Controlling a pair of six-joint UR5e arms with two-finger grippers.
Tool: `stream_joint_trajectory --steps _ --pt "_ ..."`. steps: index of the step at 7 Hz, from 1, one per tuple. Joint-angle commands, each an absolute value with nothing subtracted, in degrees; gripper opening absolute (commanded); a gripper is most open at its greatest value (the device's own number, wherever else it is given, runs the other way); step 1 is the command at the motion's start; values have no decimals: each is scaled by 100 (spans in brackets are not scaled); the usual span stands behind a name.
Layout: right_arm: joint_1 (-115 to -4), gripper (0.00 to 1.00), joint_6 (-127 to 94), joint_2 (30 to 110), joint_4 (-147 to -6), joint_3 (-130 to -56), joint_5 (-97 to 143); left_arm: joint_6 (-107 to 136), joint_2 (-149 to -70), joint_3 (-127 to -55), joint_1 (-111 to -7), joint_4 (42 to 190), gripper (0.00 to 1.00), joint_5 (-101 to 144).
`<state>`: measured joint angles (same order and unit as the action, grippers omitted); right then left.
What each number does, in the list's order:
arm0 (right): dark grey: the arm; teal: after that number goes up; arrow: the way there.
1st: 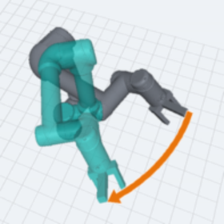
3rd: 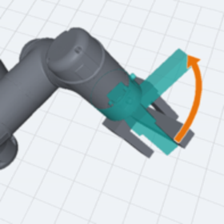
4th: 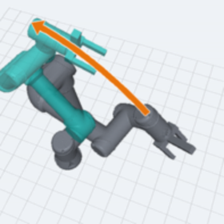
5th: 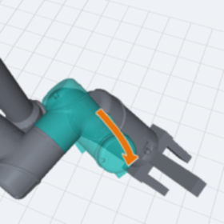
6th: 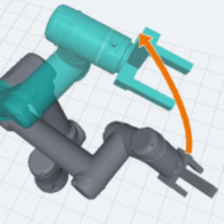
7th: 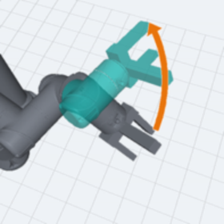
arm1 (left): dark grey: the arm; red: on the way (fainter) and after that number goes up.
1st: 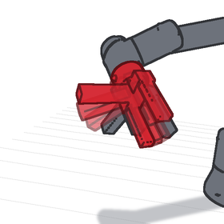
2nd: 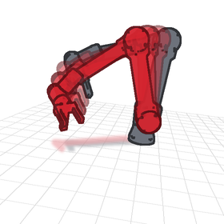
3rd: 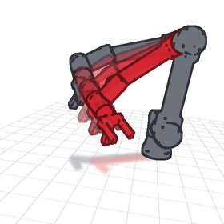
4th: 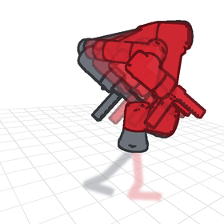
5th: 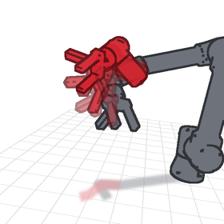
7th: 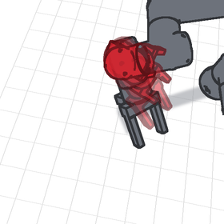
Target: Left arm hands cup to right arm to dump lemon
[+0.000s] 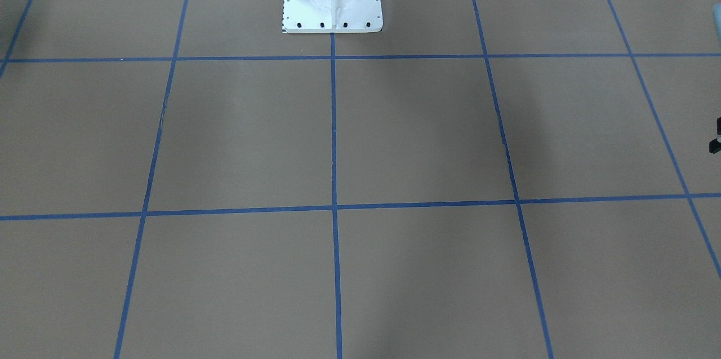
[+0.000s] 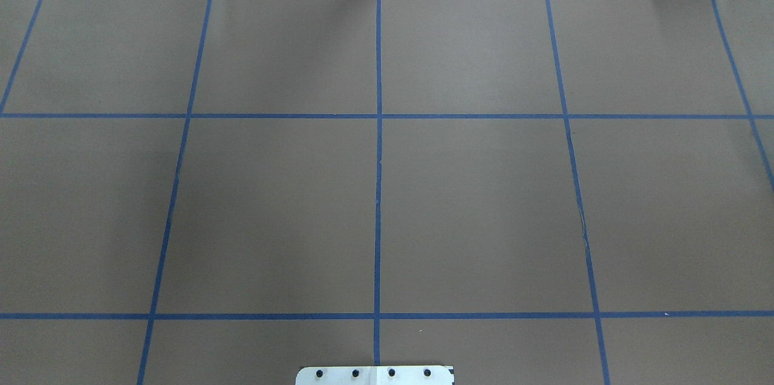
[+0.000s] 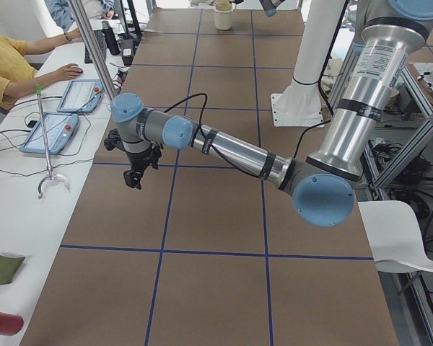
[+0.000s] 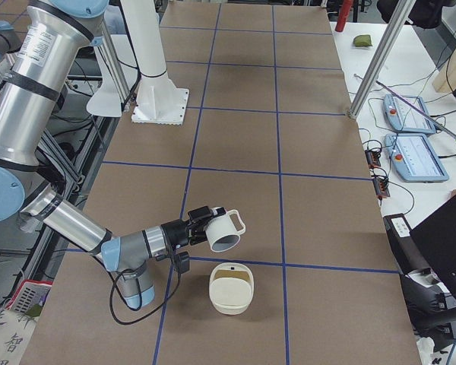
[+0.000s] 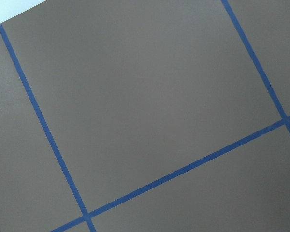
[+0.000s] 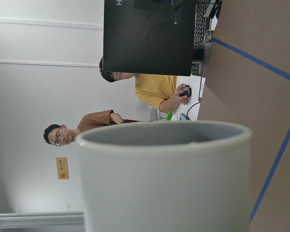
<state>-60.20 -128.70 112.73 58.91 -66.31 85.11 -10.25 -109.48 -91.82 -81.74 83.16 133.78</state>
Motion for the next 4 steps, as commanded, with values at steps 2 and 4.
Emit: stream_joint_trajectory --steps 2,4 --pt "-6021 0 -13960 11084 5959 -6469 8298 -1020 -10995 -9176 -8174 8314 100 13377" --pt "-6021 0 -14769 10891 6256 -6128 7931 -1020 -11039 -9150 -8165 8314 100 13377"
